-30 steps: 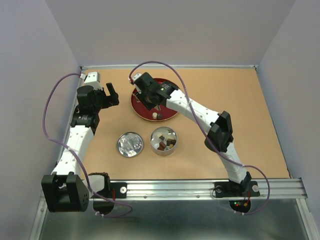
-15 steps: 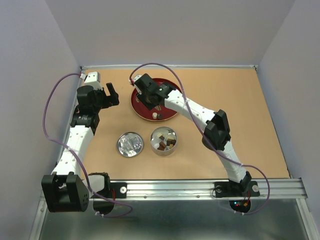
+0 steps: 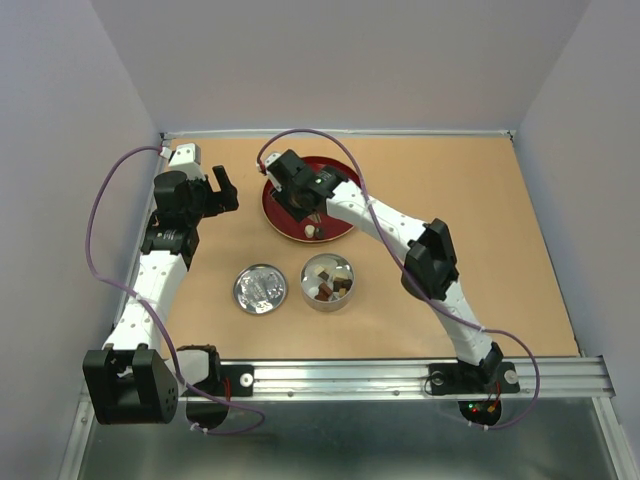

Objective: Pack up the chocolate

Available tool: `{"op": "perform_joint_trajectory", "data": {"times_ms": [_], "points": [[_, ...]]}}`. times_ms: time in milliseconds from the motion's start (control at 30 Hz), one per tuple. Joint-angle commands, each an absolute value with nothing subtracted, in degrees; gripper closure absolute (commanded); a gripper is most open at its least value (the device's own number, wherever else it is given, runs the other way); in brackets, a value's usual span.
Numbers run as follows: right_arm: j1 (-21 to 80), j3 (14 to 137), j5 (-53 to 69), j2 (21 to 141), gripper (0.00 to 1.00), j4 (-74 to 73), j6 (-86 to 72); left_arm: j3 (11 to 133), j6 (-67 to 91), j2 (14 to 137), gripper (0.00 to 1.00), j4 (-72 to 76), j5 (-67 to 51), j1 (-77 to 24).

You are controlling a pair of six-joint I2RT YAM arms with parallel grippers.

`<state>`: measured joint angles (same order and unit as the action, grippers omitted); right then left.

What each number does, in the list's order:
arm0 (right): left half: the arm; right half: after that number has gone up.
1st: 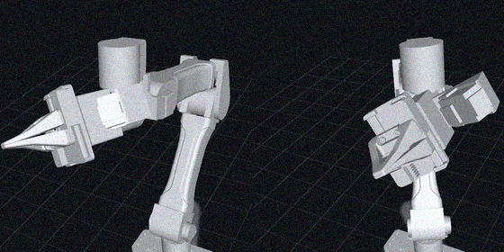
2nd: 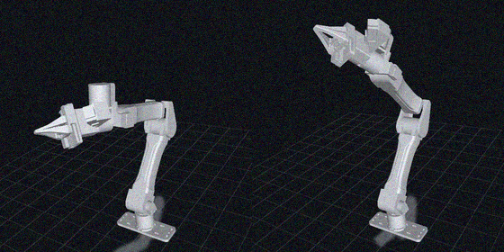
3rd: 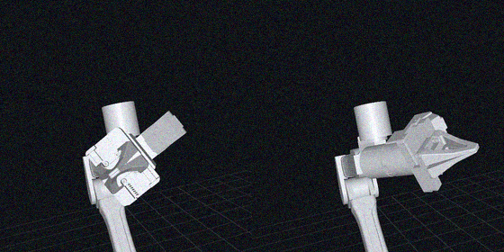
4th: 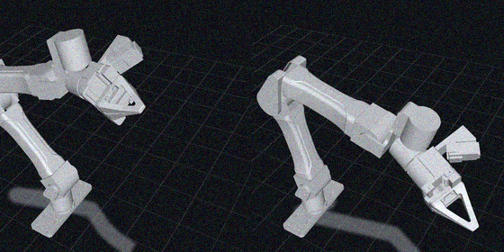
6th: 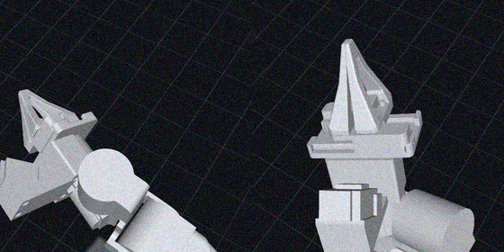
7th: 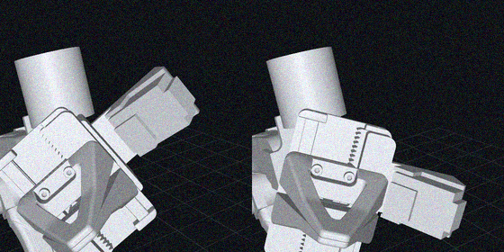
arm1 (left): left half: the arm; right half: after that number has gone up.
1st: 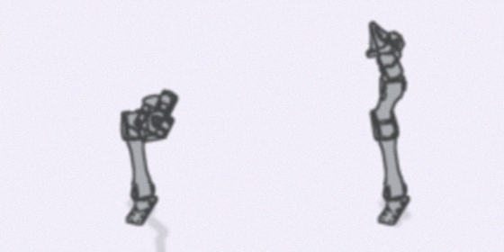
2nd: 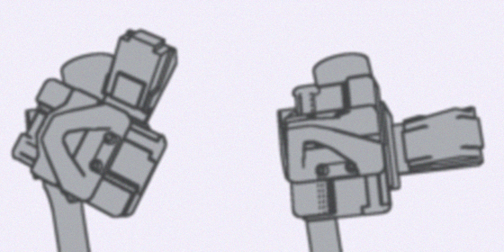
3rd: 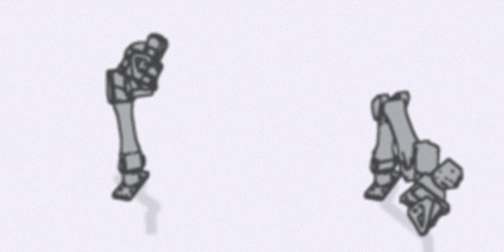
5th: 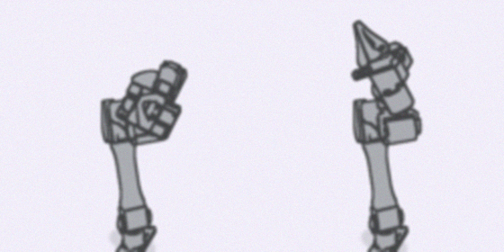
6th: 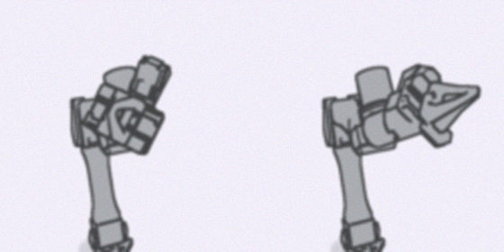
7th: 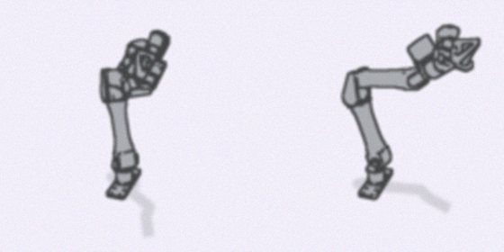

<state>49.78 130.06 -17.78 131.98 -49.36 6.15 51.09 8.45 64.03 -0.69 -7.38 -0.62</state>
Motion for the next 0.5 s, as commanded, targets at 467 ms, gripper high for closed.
{"op": "perform_joint_trajectory", "data": {"times_ms": [467], "points": [[49.48, 131.75, -17.66, 131.40, 0.71, -46.93, 7.73, 52.38, 8.53, 63.63, 0.01, 1.14, -7.82, -0.44]]}}
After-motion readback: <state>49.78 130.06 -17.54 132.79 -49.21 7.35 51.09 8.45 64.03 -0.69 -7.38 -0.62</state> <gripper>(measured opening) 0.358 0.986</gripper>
